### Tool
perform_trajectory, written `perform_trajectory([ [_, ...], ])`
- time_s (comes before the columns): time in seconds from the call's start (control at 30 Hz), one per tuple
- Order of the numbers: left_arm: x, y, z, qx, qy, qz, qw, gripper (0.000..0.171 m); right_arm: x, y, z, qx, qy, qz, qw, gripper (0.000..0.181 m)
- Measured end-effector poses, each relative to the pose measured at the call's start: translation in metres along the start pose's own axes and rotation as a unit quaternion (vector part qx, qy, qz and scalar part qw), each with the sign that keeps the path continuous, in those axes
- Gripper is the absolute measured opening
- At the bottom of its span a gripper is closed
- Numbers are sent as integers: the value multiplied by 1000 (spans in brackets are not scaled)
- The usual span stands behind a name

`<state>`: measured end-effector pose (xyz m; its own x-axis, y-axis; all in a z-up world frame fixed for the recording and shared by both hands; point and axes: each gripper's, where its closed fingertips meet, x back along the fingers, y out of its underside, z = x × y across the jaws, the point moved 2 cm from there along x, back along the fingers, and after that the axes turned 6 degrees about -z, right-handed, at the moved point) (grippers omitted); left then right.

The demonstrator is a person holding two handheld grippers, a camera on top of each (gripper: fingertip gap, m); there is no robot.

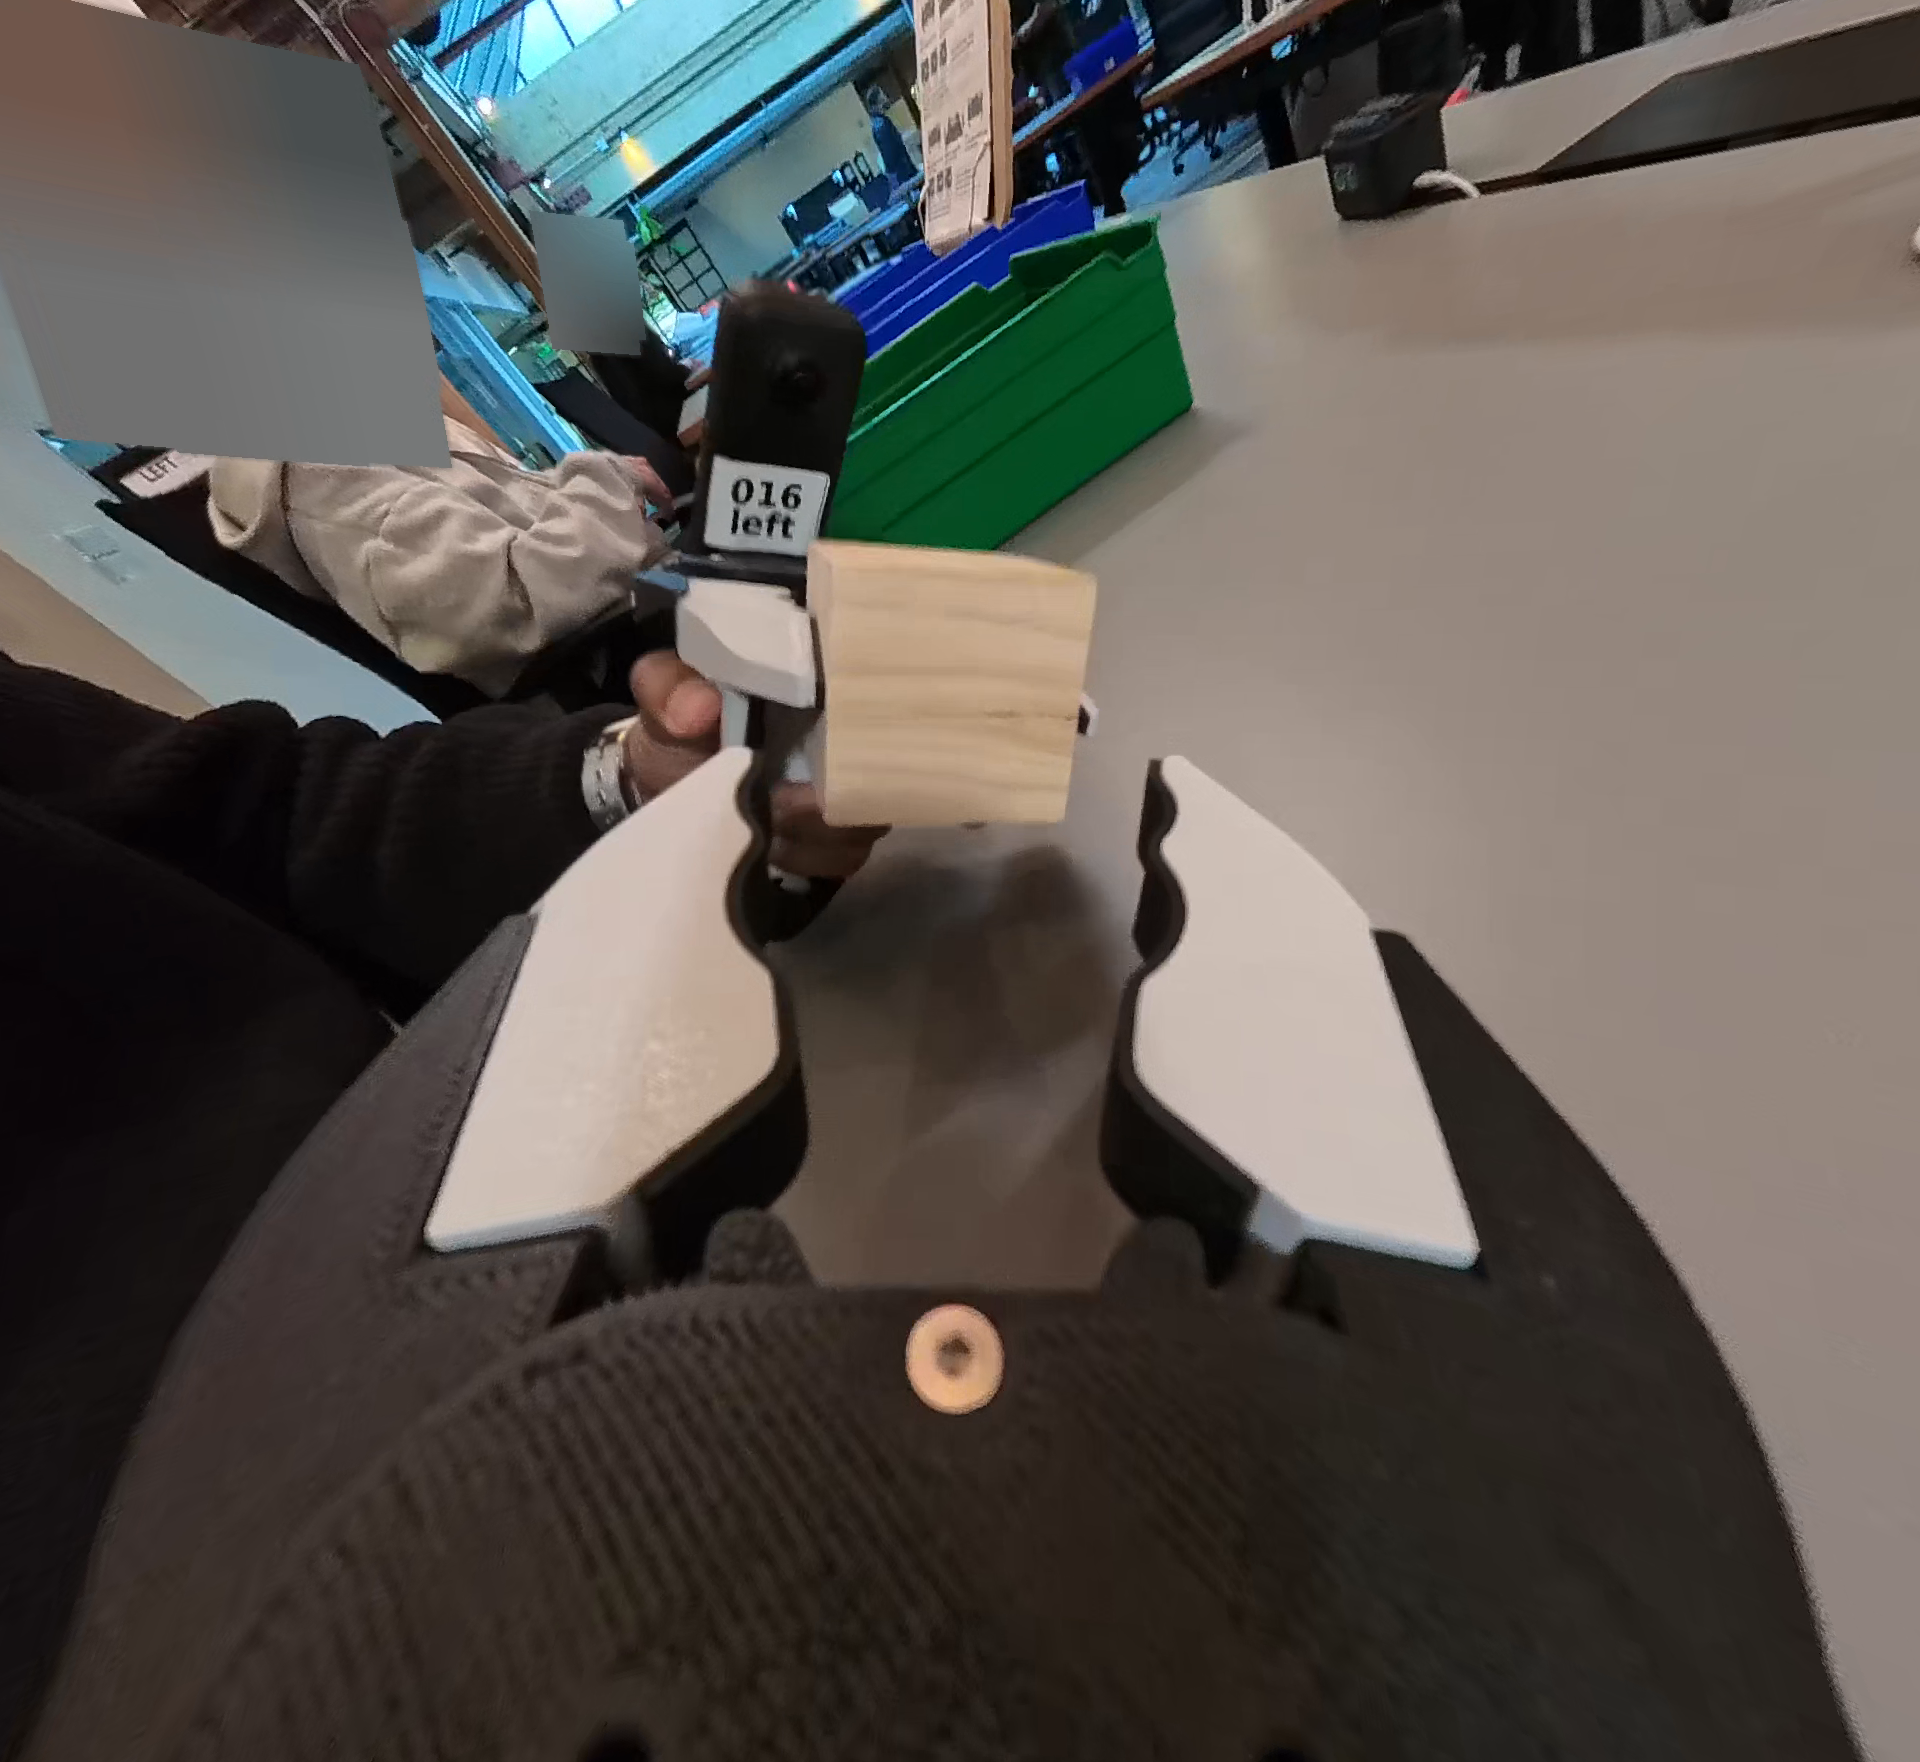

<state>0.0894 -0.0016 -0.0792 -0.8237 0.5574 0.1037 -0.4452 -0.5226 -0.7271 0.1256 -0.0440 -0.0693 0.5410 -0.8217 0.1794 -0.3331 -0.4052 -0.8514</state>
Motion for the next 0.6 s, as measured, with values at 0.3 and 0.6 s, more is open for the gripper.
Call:
perform_trajectory([
  [0.3, -9, 8, 4, -15, -3, -17, 1000, 67, -2, 9, 3, -43, -3, -16, 999, 69],
  [0.6, -11, 9, 10, -16, 11, -15, 1000, 67, -7, 11, -5, -48, -24, -21, 998, 65],
])
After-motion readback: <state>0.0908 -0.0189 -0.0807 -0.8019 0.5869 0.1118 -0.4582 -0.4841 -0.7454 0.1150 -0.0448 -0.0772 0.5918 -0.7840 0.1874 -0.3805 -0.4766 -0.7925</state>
